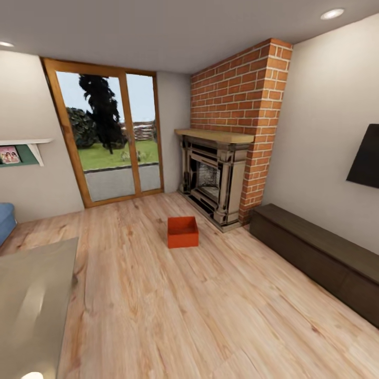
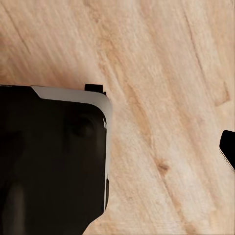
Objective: Move the two storage containers from the living room to the garage. In the garage, place one container on the floor and stack the other container on top of it (either order is fine).
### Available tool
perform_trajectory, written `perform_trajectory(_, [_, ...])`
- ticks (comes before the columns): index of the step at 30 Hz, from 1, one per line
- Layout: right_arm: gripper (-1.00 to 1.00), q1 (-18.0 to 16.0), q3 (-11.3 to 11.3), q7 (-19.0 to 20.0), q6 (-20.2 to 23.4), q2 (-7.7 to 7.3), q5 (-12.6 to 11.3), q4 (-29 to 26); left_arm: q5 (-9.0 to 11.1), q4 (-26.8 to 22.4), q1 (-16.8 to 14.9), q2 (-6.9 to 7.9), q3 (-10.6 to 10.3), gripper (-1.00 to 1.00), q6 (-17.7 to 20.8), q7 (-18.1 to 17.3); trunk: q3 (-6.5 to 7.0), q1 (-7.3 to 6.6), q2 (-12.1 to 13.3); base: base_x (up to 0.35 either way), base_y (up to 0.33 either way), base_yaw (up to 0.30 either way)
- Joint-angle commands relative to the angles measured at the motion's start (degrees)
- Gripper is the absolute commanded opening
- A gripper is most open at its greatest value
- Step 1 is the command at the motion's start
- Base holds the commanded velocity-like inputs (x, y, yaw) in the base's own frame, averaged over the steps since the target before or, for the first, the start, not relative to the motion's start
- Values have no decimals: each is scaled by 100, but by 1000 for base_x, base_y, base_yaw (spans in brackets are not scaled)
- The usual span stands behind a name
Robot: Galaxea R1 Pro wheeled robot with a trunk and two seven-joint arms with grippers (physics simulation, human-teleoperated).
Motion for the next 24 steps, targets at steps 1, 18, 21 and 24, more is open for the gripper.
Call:
perform_trajectory(1, [100,-7,48,-3,-32,2,-52,17,1,3,-2,-2,40,100,-17,11,-7,6,-8,324,0,2])
perform_trajectory(18, [100,-7,64,-3,-84,2,-42,17,-2,3,-3,-2,39,100,-21,10,-7,6,-8,324,0,0])
perform_trajectory(21, [100,-7,68,-3,-75,2,-44,17,-1,3,-4,-2,39,100,-21,11,-7,6,-8,324,0,0])
perform_trajectory(24, [100,-7,68,-3,-71,2,-46,17,0,3,-3,-2,39,100,-21,11,-7,6,-8,324,0,0])
